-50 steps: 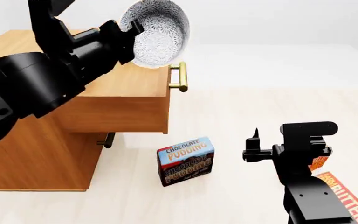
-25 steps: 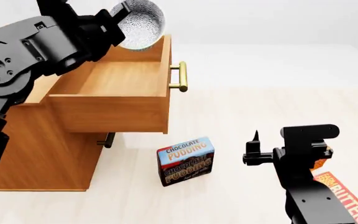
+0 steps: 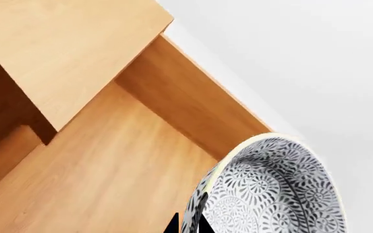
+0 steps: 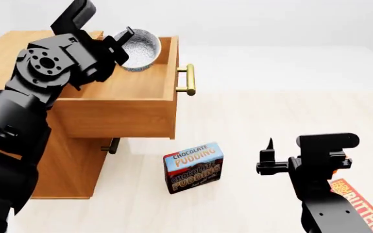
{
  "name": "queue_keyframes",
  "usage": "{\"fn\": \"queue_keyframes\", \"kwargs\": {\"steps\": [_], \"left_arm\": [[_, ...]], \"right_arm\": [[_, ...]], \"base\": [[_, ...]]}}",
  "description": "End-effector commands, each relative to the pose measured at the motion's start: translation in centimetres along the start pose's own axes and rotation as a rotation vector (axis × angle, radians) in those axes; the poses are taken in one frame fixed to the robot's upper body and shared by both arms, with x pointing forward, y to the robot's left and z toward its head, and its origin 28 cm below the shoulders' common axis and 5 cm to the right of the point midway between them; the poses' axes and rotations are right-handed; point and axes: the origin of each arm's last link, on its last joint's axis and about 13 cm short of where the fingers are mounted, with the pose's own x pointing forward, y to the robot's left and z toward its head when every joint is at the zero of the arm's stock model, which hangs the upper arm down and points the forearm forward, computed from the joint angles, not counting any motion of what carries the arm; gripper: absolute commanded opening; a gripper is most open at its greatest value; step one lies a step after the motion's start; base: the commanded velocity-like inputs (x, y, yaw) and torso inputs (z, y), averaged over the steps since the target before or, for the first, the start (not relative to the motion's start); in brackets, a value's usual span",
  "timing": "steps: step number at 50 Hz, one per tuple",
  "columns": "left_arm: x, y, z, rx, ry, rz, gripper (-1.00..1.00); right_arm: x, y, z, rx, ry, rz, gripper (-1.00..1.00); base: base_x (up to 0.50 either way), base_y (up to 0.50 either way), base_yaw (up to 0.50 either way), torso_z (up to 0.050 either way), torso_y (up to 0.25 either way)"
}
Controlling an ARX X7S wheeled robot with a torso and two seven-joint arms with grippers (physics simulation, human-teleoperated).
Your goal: Put the bowl in the top drawer of the cabinet.
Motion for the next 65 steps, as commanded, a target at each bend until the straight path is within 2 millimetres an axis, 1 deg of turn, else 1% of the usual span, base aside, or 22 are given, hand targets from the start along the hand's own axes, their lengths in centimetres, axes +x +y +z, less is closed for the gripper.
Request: {"fn": "queue_keyframes", "kwargs": {"steps": [1, 10, 21, 39, 52, 53, 65], "left_arm": [[0.9, 0.5, -0.8, -0.046, 0.010, 0.043, -1.00], [1.3, 0.9, -1.5, -0.048, 0.031, 0.053, -1.00], [1.6, 1.3, -2.0, -0.056, 0.041, 0.073, -1.00], [1.6, 1.3, -1.5, -0.092, 0.022, 0.131, -1.00], [1.5, 1.3, -1.4, -0.117, 0.027, 0.126, -1.00], [1.5, 1.3, -1.4, -0.117, 0.029, 0.124, 1.00], [1.5, 1.3, -1.4, -0.108, 0.033, 0.110, 1.00]], "right_arm": [[-0.1, -0.1, -0.2, 0.002, 0.003, -0.002, 1.00], [-0.2, -0.3, -0.4, 0.005, 0.006, -0.003, 1.00], [-0.2, -0.4, -0.6, 0.007, 0.010, -0.005, 1.00], [0.0, -0.4, -0.9, 0.001, 0.019, -0.009, 1.00], [0.0, -0.4, -0.8, -0.004, 0.018, -0.005, 1.00], [0.0, -0.4, -0.8, -0.004, 0.019, -0.006, 1.00], [-0.1, -0.4, -0.8, -0.003, 0.017, -0.004, 1.00]], "base": [[0.00, 0.00, 0.00, 0.000, 0.000], [0.00, 0.00, 0.00, 0.000, 0.001], [0.00, 0.00, 0.00, 0.000, 0.000], [0.00, 0.00, 0.00, 0.000, 0.001], [0.00, 0.00, 0.00, 0.000, 0.000], [0.00, 0.00, 0.00, 0.000, 0.000], [0.00, 0.00, 0.00, 0.000, 0.000]]}}
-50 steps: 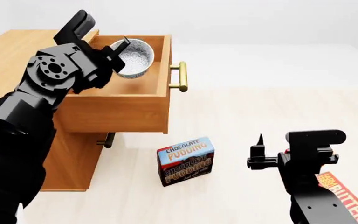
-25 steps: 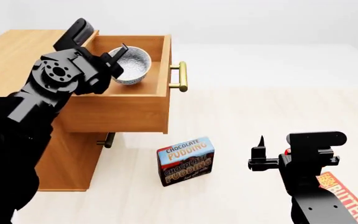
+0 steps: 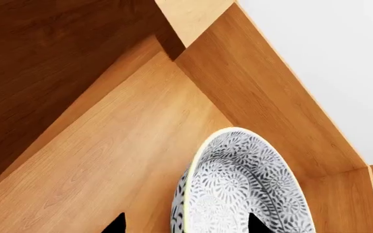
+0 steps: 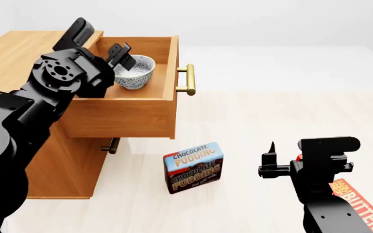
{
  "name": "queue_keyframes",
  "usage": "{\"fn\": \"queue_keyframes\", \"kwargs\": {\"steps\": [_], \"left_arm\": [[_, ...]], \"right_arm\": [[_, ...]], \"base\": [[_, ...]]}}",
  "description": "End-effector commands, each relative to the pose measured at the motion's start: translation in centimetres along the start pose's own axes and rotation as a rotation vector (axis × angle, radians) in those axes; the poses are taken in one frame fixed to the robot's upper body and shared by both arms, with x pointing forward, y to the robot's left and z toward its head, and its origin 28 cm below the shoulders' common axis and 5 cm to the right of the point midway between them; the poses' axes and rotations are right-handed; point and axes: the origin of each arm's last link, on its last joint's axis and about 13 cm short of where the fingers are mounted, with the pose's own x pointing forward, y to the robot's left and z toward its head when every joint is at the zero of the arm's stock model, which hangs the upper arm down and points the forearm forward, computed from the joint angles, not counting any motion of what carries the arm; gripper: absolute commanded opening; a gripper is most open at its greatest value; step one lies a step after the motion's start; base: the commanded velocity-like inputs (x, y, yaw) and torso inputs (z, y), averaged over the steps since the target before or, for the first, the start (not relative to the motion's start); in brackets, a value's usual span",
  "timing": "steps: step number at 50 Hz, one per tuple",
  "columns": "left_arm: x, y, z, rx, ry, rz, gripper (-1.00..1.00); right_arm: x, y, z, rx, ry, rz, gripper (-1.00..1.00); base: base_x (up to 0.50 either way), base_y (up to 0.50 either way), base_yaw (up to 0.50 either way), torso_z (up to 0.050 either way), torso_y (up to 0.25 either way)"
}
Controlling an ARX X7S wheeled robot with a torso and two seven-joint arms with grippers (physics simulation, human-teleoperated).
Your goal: Put the bowl in the top drawer of the cabinet.
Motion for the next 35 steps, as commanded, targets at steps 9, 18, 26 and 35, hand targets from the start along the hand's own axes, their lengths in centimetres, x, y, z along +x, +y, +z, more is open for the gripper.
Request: {"fn": "queue_keyframes", "kwargs": {"steps": [9, 18, 26, 35], "left_arm": [[-0.3, -0.1, 0.6, -0.005, -0.011, -0.017, 1.00], [-0.8, -0.5, 1.4, 0.010, -0.040, -0.043, 1.00], [-2.4, -0.9, 1.6, 0.036, -0.080, -0.106, 1.00], [-4.1, -1.4, 1.8, 0.053, -0.106, -0.210, 1.00]], "right_arm": [[0.0, 0.0, 0.0, 0.000, -0.001, 0.001, 1.00], [-0.1, 0.0, 0.0, 0.000, -0.002, 0.000, 1.00], [-0.1, 0.0, 0.0, -0.003, -0.003, 0.001, 1.00], [-0.1, 0.0, 0.0, -0.003, -0.003, 0.001, 1.00]], "base": [[0.00, 0.00, 0.00, 0.000, 0.000], [0.00, 0.00, 0.00, 0.000, 0.000], [0.00, 0.00, 0.00, 0.000, 0.000], [0.00, 0.00, 0.00, 0.002, 0.001]]}}
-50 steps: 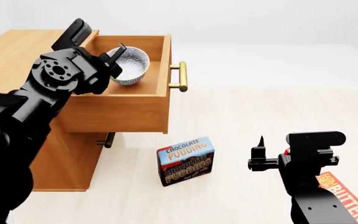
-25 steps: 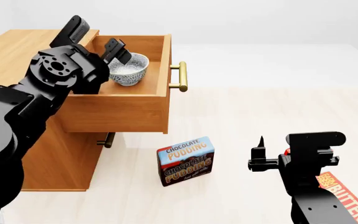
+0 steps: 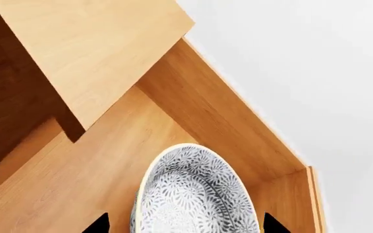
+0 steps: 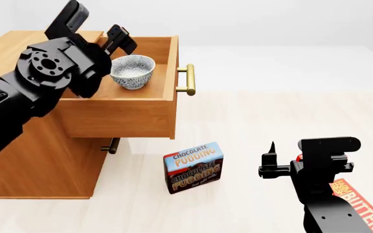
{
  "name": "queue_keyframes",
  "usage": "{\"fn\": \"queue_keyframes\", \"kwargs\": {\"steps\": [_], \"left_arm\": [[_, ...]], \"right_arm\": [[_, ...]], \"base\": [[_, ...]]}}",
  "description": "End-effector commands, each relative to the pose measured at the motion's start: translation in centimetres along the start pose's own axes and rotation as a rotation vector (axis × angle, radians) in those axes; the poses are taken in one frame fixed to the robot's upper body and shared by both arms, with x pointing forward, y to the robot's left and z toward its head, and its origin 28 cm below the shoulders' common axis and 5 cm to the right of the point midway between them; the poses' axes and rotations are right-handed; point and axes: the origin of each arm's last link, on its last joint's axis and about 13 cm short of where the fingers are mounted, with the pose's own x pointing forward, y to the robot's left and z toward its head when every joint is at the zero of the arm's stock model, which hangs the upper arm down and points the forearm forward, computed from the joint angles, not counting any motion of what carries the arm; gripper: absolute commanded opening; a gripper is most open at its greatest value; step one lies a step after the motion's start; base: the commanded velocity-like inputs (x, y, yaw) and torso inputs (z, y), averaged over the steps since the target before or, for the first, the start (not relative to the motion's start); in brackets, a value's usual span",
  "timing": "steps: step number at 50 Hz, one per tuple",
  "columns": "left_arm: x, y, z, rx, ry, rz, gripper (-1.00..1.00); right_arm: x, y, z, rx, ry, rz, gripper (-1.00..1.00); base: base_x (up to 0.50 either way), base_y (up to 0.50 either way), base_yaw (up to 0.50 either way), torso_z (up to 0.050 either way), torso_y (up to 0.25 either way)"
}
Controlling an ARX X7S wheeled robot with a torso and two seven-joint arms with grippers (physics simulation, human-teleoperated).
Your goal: Put the bowl in the top drawer of the cabinet.
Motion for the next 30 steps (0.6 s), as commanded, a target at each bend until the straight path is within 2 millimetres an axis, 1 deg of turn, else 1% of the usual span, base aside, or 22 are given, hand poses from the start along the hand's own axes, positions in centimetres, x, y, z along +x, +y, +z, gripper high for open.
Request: {"fn": "queue_keyframes", "kwargs": {"steps": [1, 13, 24, 30], "left_arm": [[-2.2, -0.8, 0.8, 0.030, -0.058, -0.125, 1.00], [-3.8, -1.3, 1.0, 0.042, -0.092, -0.209, 1.00], [-6.1, -1.8, 1.4, -0.014, -0.107, -0.442, 1.00], [-7.5, -1.7, 1.7, -0.060, -0.112, -0.568, 1.00]], "right_arm": [[0.0, 0.0, -0.1, 0.000, 0.000, 0.000, 1.00], [-0.1, 0.0, 0.0, -0.001, -0.001, 0.000, 1.00], [-0.1, -0.1, 0.0, -0.001, -0.002, 0.001, 1.00], [-0.1, 0.0, 0.1, -0.002, -0.004, 0.003, 1.00]], "base": [[0.00, 0.00, 0.00, 0.000, 0.011], [0.00, 0.00, 0.00, 0.000, 0.000], [0.00, 0.00, 0.00, 0.000, 0.000], [0.00, 0.00, 0.00, 0.000, 0.000]]}}
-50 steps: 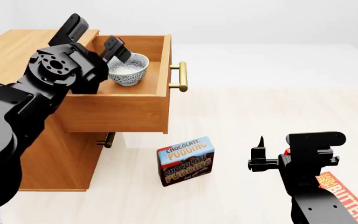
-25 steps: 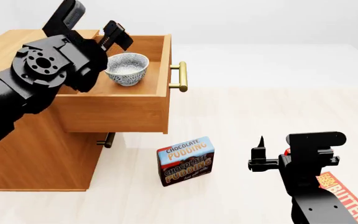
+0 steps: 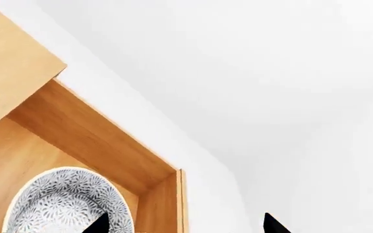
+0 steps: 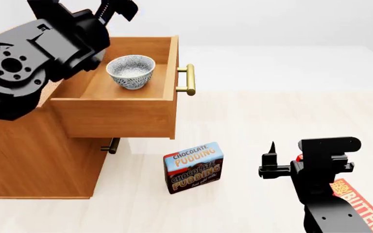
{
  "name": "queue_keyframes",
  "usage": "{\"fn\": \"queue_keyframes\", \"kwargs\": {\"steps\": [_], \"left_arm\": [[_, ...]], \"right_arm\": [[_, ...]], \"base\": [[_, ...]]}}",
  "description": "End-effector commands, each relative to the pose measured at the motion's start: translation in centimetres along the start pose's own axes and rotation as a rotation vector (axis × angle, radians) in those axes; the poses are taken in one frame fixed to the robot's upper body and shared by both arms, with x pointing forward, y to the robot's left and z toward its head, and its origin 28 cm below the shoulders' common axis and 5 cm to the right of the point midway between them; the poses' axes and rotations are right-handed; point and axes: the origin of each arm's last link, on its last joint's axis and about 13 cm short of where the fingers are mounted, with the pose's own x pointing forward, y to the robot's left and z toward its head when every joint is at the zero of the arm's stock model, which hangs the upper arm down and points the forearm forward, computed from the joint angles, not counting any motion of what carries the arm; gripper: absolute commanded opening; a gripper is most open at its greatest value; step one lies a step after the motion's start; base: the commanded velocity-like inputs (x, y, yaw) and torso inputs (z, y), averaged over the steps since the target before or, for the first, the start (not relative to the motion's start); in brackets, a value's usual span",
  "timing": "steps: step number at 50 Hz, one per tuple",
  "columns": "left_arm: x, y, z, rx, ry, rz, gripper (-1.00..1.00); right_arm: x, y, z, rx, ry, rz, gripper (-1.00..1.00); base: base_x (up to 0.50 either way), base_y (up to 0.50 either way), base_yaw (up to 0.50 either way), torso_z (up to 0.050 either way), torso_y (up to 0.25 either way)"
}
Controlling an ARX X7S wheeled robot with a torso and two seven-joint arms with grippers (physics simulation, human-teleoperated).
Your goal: Put the bowl in the top drawer of the cabinet.
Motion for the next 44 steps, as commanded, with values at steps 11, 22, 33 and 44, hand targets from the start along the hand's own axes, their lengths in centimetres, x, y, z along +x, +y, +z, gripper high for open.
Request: {"fn": "queue_keyframes", "kwargs": {"steps": [11, 22, 33, 44], "left_arm": [[-7.0, -0.7, -0.4, -0.007, -0.073, -0.458, 1.00], [-11.7, 2.7, -3.3, 0.118, -0.121, -0.583, 1.00], [-15.3, 5.1, -5.7, 0.189, -0.180, -0.626, 1.00], [-17.4, 7.0, -7.2, 0.233, -0.233, -0.677, 1.00]], "right_arm": [[-0.2, 0.1, 1.1, 0.030, -0.049, -0.051, 1.00], [-2.4, 0.3, 4.0, 0.097, -0.182, -0.071, 1.00], [-6.0, 0.6, 7.4, 0.100, -0.363, -0.084, 1.00], [-10.5, 0.7, 9.6, 0.084, -0.558, -0.079, 1.00]], "base": [[0.00, 0.00, 0.00, 0.000, 0.000], [0.00, 0.00, 0.00, 0.000, 0.000], [0.00, 0.00, 0.00, 0.000, 0.000], [0.00, 0.00, 0.00, 0.000, 0.000]]}}
